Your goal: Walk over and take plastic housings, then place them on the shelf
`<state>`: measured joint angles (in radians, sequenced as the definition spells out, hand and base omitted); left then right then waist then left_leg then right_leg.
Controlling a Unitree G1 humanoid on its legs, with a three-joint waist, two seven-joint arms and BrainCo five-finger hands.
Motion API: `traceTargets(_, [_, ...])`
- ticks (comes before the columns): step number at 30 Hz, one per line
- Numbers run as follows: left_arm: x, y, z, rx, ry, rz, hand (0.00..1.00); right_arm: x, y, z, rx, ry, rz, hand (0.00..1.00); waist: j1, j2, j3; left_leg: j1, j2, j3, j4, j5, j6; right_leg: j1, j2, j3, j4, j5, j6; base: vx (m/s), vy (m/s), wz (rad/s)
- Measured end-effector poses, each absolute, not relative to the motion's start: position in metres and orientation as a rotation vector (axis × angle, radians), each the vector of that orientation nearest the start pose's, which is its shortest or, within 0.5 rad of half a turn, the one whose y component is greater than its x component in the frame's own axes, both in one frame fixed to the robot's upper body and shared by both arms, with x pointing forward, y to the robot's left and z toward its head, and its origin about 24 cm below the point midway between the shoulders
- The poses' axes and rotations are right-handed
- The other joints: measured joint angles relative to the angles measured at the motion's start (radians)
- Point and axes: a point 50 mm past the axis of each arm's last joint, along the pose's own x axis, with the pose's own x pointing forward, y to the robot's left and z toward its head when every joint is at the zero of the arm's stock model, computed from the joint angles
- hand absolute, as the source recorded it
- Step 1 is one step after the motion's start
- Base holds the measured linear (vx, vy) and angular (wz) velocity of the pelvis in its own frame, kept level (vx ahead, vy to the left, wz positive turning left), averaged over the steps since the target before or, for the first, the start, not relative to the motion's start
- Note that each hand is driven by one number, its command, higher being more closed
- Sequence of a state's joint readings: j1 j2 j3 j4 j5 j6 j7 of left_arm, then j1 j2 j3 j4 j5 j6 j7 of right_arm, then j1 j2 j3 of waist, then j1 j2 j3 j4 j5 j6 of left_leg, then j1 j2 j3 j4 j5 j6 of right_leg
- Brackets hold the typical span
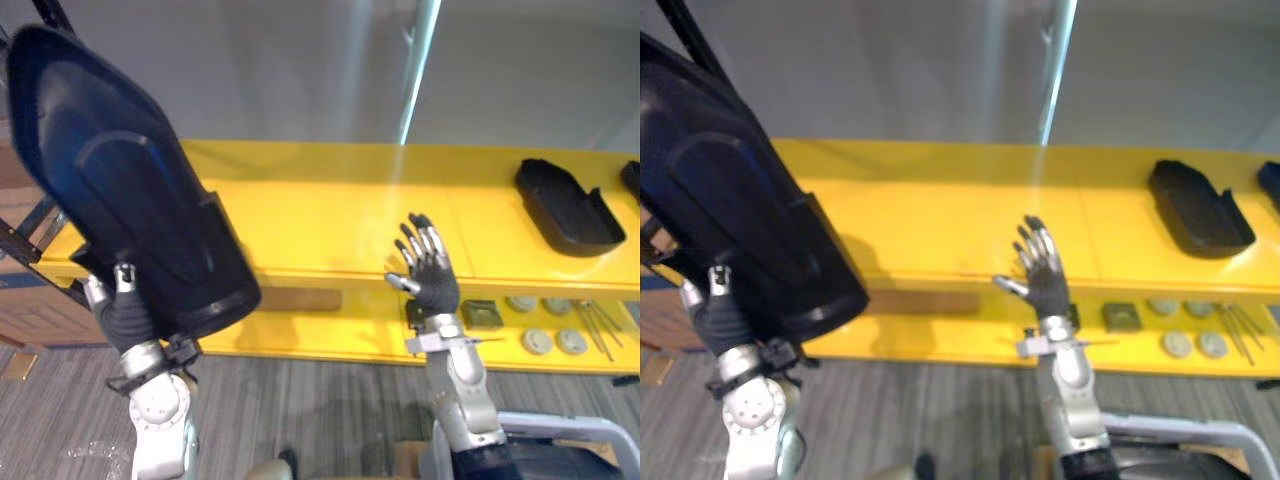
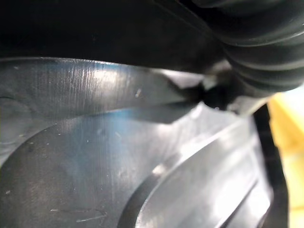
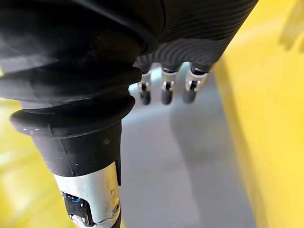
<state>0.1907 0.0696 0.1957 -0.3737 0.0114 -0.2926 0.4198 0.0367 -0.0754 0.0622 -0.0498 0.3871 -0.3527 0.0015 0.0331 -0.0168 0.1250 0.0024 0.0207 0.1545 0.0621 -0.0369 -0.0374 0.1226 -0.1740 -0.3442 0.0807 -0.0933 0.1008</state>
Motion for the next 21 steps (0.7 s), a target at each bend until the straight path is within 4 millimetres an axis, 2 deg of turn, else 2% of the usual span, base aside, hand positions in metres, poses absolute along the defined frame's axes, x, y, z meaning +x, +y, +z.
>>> traceTargets(5, [0.189, 0.227, 0.117, 0.08, -0.516, 0.608, 1.0, 0.229, -0.181, 0.07, 0.346, -0.338, -0.102, 0.0, -0.024, 0.006, -0.006, 0.031, -0.004, 0.021, -0.024, 0.0, 0.0, 0.002, -0.004, 0.026, 0.005, 0.0, 0.0, 0.02, 0.011, -0.16])
traceTargets(7, [0.19, 0.225, 0.117, 0.079, -0.516, 0.59, 1.0, 0.22, -0.195, 0.061, 0.334, -0.308, -0.173, 0.0, -0.045, 0.01, -0.006, 0.032, -0.015, 0.021, -0.025, -0.005, 0.007, -0.021, -0.015, 0.042, 0.054, -0.01, -0.015, 0.02, 0.081, -0.03])
traceTargets(9, [0.192, 0.221, 0.117, 0.075, -0.516, 0.569, 1.0, 0.21, -0.208, 0.053, 0.331, -0.279, -0.239, 0.0, -0.06, 0.023, 0.0, 0.036, -0.014, 0.02, -0.015, -0.016, 0.023, -0.067, -0.032, 0.056, 0.167, -0.019, -0.03, 0.0, 0.103, -0.01])
traceTargets(10, [0.193, 0.22, 0.118, 0.078, -0.521, 0.551, 1.0, 0.203, -0.215, 0.049, 0.344, -0.264, -0.29, 0.0, -0.071, 0.026, 0.014, 0.057, -0.015, 0.02, -0.011, -0.028, 0.035, -0.113, -0.054, 0.081, 0.299, -0.026, -0.042, 0.0, 0.092, 0.0])
traceTargets(11, [0.194, 0.221, 0.119, 0.08, -0.523, 0.547, 1.0, 0.2, -0.218, 0.047, 0.352, -0.259, -0.311, 0.0, -0.077, 0.024, 0.024, 0.072, -0.019, 0.021, -0.007, -0.036, 0.039, -0.134, -0.067, 0.097, 0.373, -0.027, -0.045, -0.01, 0.12, -0.05])
traceTargets(12, [0.194, 0.222, 0.12, 0.086, -0.525, 0.544, 1.0, 0.192, -0.222, 0.042, 0.358, -0.249, -0.349, 0.0, -0.078, 0.009, 0.035, 0.089, -0.037, 0.026, 0.009, -0.06, 0.047, -0.177, -0.095, 0.123, 0.498, -0.026, -0.062, -0.04, 0.123, -0.14])
traceTargets(13, [0.193, 0.223, 0.119, 0.089, -0.519, 0.549, 1.0, 0.184, -0.225, 0.036, 0.373, -0.234, -0.38, 0.0, -0.082, 0.001, 0.039, 0.109, -0.045, 0.033, 0.02, -0.084, 0.057, -0.209, -0.105, 0.158, 0.576, -0.011, -0.098, -0.03, 0.121, -0.2])
traceTargets(14, [0.193, 0.223, 0.118, 0.09, -0.515, 0.552, 1.0, 0.181, -0.225, 0.034, 0.385, -0.227, -0.393, 0.0, -0.085, 0.009, 0.042, 0.115, -0.044, 0.036, 0.019, -0.09, 0.066, -0.22, -0.096, 0.186, 0.594, -0.011, -0.107, 0.0, 0.109, -0.15])
traceTargets(16, [0.192, 0.226, 0.118, 0.092, -0.514, 0.568, 1.0, 0.171, -0.225, 0.029, 0.44, -0.23, -0.425, 0.0, -0.105, 0.018, 0.044, 0.112, -0.015, 0.01, 0.02, -0.096, 0.082, -0.233, -0.005, 0.243, 0.534, -0.096, -0.078, 0.08, 0.056, 0.1])
traceTargets(18, [0.192, 0.227, 0.118, 0.097, -0.509, 0.57, 1.0, 0.169, -0.228, 0.035, 0.439, -0.272, -0.432, 0.0, -0.105, 0.019, 0.047, 0.103, 0.002, 0.013, 0.019, -0.097, 0.08, -0.258, 0.042, 0.226, 0.438, -0.107, -0.074, 0.11, -0.011, 0.01])
traceTargets(20, [0.192, 0.228, 0.118, 0.101, -0.503, 0.575, 1.0, 0.171, -0.232, 0.041, 0.418, -0.309, -0.42, 0.0, -0.102, 0.01, 0.055, 0.116, 0.004, 0.035, 0.025, -0.102, 0.066, -0.261, 0.045, 0.194, 0.337, -0.09, -0.07, 0.14, -0.047, -0.18])
traceTargets(21, [0.19, 0.231, 0.118, 0.111, -0.502, 0.583, 1.0, 0.175, -0.232, 0.045, 0.409, -0.332, -0.396, 0.0, -0.095, -0.005, 0.061, 0.127, 0.0, 0.062, 0.051, -0.117, 0.04, -0.248, 0.038, 0.161, 0.261, -0.01, -0.078, 0.18, -0.1, -0.46])
